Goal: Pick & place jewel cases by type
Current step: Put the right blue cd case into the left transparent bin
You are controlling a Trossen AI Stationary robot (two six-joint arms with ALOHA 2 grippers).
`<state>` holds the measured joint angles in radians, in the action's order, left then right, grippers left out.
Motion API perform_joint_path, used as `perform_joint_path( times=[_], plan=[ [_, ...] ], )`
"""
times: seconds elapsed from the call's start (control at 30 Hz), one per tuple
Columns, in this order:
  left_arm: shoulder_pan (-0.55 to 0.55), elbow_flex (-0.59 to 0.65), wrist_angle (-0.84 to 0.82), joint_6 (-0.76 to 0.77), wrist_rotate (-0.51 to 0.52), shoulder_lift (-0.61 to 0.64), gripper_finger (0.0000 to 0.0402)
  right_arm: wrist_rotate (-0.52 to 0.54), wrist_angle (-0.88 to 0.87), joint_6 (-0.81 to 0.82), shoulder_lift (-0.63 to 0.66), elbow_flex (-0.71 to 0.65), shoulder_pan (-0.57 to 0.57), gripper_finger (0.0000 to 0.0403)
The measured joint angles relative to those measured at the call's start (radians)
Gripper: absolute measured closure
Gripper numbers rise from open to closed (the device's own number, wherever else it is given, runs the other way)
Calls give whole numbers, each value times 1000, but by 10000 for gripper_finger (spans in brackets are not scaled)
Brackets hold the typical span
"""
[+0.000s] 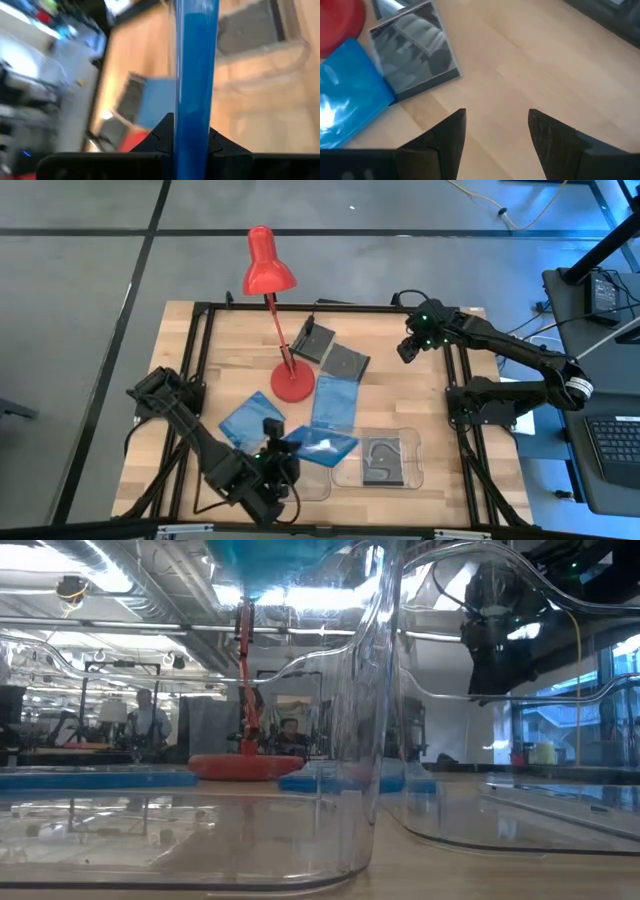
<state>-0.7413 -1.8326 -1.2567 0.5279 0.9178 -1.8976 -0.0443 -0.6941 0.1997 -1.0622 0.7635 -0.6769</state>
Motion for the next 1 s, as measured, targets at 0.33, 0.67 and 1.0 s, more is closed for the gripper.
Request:
perform_joint_path(
  times=[0.33,0.67,1.0],
  plan=[
    [-81,-1,-208,405,-321,-16,384,28,1,67,0,0,0,187],
    [-61,58,-211,413,-377,-16,384,26,17,92,0,0,0,187],
    [22,142,-163,397,-456,-16,372,44,17,83,0,0,0,187]
  ],
)
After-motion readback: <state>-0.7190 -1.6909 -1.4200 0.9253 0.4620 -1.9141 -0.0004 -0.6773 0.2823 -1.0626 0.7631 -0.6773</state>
